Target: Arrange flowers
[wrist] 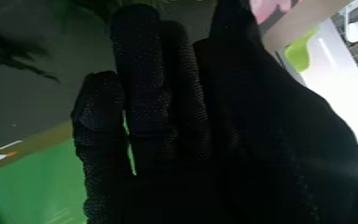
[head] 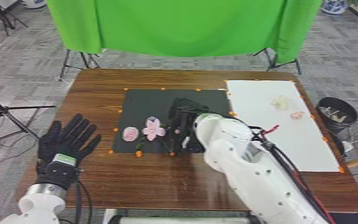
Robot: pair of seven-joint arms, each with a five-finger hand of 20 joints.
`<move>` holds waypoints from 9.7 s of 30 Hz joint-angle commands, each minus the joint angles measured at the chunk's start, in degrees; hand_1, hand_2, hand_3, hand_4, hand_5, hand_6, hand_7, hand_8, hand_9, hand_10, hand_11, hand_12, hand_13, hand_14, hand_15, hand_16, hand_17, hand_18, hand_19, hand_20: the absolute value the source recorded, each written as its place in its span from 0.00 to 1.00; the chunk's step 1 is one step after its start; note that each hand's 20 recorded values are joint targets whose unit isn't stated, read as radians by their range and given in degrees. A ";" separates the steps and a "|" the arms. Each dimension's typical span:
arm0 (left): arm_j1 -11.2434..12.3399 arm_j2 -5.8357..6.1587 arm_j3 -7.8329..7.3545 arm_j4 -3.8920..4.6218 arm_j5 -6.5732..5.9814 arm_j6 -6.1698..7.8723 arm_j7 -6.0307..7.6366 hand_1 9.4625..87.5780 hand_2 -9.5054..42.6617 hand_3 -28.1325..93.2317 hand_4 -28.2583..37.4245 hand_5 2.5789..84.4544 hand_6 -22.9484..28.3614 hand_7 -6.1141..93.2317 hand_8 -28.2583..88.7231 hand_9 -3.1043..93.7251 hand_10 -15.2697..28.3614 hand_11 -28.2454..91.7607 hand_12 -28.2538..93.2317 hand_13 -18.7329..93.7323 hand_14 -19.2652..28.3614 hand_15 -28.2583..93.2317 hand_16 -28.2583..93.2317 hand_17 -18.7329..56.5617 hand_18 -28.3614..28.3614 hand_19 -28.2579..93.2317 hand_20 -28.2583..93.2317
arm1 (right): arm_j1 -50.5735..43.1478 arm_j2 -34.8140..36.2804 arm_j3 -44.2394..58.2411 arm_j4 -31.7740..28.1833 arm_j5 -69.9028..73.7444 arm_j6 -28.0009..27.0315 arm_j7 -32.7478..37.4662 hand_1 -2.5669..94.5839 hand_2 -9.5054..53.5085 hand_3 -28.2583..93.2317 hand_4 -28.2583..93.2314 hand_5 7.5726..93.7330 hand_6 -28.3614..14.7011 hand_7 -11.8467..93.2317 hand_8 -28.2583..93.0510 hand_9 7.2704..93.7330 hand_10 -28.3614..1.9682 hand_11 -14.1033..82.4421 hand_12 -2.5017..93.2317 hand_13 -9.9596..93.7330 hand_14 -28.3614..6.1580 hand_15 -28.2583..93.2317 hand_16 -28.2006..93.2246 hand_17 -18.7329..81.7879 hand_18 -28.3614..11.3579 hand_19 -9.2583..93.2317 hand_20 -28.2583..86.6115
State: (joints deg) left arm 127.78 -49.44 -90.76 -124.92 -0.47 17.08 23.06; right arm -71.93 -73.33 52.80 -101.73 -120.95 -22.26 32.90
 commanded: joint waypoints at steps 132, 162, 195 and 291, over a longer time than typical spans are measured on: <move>3.62 1.78 -2.47 -2.13 1.57 -2.99 4.73 0.25 0.32 0.82 0.00 0.46 0.64 0.21 0.16 0.38 0.72 0.40 0.32 0.36 0.74 0.54 0.17 0.15 0.77 0.55 0.30 | 9.93 23.47 10.20 5.17 3.41 6.70 7.52 0.39 0.05 0.86 0.00 0.36 0.47 0.22 0.15 0.34 0.26 0.23 0.14 0.42 0.28 0.44 0.30 0.46 0.18 0.63 0.31; 3.80 0.83 -2.44 -1.22 0.40 -5.61 4.75 0.24 0.34 0.83 0.00 0.46 0.63 0.20 0.17 0.38 0.72 0.39 0.33 0.37 0.74 0.53 0.18 0.14 0.77 0.55 0.30 | 4.69 23.94 9.00 18.88 7.25 0.80 3.75 0.56 0.11 0.86 0.00 0.57 0.63 0.34 0.14 0.61 0.54 0.37 0.22 0.64 0.51 0.55 0.38 0.59 0.30 0.76 0.33; 2.97 0.19 -2.91 -0.91 0.75 -4.66 2.98 0.24 0.35 0.83 0.00 0.46 0.63 0.21 0.17 0.38 0.72 0.39 0.33 0.37 0.75 0.53 0.18 0.14 0.77 0.55 0.30 | -10.15 20.19 12.65 -9.23 0.30 -1.17 -13.38 0.62 0.08 0.79 0.00 0.69 0.68 0.36 0.20 0.81 0.63 0.25 0.37 0.75 0.66 0.50 0.52 0.57 0.31 0.79 0.42; -4.89 9.30 -7.64 4.34 -1.93 -5.82 8.54 0.22 0.38 0.82 0.00 0.45 0.64 0.16 0.18 0.36 0.70 0.34 0.31 0.34 0.68 0.42 0.18 0.15 0.75 0.52 0.29 | -29.01 11.19 44.58 -14.36 63.98 25.68 -28.66 0.16 0.25 0.88 0.01 0.41 0.59 0.24 0.15 0.34 0.51 0.18 0.14 0.39 0.38 0.29 0.40 0.35 0.28 0.33 0.41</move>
State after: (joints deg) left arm 129.00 -44.03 -101.65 -121.19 -1.73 11.80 31.75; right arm -96.20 -62.07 95.32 -115.36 -56.62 2.23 6.77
